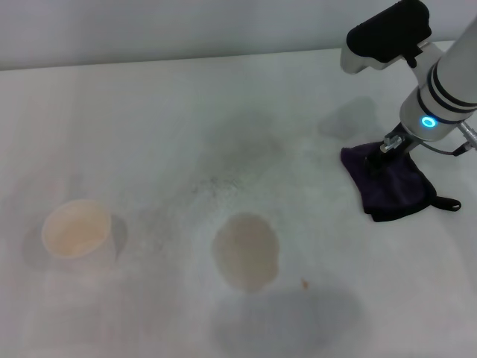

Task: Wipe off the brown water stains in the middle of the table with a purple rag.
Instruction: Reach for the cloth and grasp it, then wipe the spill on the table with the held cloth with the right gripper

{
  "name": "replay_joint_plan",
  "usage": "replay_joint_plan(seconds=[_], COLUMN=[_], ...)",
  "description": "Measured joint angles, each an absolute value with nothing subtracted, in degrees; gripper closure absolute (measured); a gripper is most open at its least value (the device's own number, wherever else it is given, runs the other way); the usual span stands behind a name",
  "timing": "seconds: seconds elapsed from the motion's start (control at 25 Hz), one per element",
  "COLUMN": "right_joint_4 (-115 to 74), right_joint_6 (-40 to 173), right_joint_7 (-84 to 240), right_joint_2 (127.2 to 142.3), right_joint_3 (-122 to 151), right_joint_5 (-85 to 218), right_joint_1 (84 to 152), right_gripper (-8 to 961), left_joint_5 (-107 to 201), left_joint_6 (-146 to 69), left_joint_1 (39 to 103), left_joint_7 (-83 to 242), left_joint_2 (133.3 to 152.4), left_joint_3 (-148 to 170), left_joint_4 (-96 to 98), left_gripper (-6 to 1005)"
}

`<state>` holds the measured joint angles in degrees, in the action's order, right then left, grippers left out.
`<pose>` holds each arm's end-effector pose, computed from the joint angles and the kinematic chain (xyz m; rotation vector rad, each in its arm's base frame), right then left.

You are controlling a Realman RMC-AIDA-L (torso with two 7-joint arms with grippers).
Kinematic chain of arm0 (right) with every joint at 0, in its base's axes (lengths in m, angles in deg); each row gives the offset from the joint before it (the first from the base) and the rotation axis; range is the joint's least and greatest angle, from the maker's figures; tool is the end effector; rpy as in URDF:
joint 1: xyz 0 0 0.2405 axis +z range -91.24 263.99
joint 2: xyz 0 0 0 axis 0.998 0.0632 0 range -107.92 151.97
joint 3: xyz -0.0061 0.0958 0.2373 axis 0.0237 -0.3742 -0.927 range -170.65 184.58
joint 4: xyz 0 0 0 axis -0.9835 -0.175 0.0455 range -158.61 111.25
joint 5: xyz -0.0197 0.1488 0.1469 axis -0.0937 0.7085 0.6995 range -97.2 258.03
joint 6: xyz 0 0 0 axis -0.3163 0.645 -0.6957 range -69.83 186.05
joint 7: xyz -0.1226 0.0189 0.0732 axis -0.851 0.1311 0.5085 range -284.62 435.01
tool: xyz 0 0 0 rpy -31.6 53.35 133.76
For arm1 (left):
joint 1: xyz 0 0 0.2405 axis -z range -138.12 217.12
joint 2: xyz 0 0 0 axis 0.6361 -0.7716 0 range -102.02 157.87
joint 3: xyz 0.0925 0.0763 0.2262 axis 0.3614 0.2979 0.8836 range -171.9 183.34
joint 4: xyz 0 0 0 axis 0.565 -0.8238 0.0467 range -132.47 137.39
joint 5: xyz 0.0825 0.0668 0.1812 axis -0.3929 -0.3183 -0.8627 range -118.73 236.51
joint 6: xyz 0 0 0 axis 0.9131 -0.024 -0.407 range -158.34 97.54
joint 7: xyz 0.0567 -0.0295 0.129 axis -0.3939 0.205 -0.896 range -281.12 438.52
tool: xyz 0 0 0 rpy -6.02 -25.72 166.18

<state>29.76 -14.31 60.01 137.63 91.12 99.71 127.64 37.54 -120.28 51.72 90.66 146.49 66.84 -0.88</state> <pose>0.2500 0.3928 -0.0094 -2.1588 1.1771 -0.6842 -0.3724 0.2374 0.0431 -1.4276 -0.3549 -0.7211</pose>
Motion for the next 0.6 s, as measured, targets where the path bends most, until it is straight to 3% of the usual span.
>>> replay_joint_plan(seconds=[0.28,0.6], right_joint_4=[29.8,32.5], right_joint_6=[-14.9,-15.5], right_joint_7=[60.0,60.1], right_joint_2=[137.7,137.93], right_joint_3=[91.1,94.1], right_joint_5=[100.0,102.7], right_joint_1=[127.5,126.6], right_gripper=[842,884], left_joint_5=[37.5,37.5], left_joint_6=[-120.3,-119.9], left_joint_1=[51.8,52.0], left_joint_7=[90.7,90.7], left_joint_2=[146.49,146.49], left_joint_3=[66.9,66.9], left_joint_4=[-0.9,-0.9], left_gripper=[116,116])
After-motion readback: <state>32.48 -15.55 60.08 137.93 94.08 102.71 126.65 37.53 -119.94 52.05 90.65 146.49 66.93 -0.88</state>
